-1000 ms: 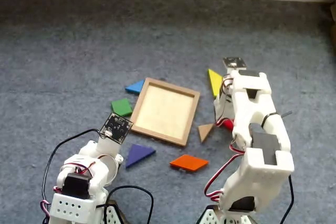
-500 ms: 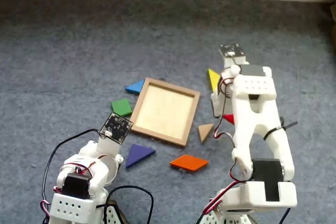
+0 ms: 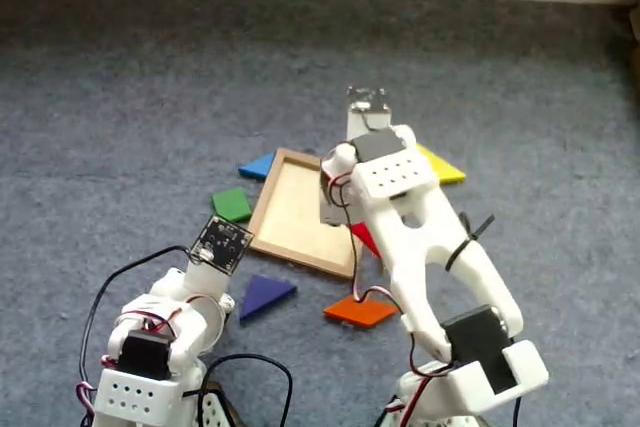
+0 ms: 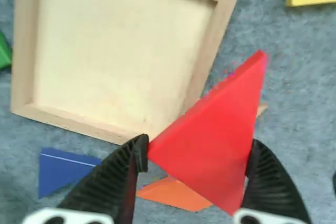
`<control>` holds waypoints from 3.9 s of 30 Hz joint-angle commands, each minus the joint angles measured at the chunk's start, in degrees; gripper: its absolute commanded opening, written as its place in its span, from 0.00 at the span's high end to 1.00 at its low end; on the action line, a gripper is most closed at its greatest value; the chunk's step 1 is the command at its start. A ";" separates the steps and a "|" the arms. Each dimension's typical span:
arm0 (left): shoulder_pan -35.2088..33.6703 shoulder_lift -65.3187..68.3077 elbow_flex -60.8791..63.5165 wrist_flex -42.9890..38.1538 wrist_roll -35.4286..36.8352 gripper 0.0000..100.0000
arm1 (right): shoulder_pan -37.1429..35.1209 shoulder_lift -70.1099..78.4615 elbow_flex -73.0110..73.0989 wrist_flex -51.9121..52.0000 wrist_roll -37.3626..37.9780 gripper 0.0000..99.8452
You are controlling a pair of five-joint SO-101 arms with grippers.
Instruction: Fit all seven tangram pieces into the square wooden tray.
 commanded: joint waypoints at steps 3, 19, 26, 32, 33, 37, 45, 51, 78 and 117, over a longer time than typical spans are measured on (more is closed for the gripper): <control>0.75 -1.63 1.10 0.26 -0.26 0.99 | -3.74 -2.77 -4.00 -6.99 -4.31 0.80; 0.75 -1.63 1.10 0.26 -0.26 0.99 | -6.90 -0.31 -3.82 -16.13 -8.09 0.80; 0.75 -1.63 1.10 0.26 -0.26 0.99 | -5.93 9.71 -4.44 -15.78 -12.92 0.80; 0.75 -1.63 1.10 0.26 -0.26 0.99 | -4.53 10.59 -4.18 -15.78 -14.59 0.79; 0.75 -1.63 1.10 0.26 -0.26 0.99 | -4.44 10.59 -4.18 -15.78 -14.42 0.79; 0.75 -1.63 1.10 0.26 -0.26 0.99 | -4.00 10.68 -4.00 -15.69 -14.42 0.78; 0.75 -1.63 1.10 0.26 -0.26 0.99 | -3.82 10.59 -3.91 -15.60 -14.42 0.59; 0.75 -1.63 1.10 0.26 -0.26 0.99 | -3.82 10.24 -4.35 -14.29 -14.33 0.59; 0.75 -1.63 1.10 0.26 -0.26 0.99 | -2.51 17.71 -5.23 -12.97 4.31 0.97; 0.75 -1.63 1.10 0.26 -0.26 0.99 | 21.67 15.52 -21.58 1.01 59.16 0.60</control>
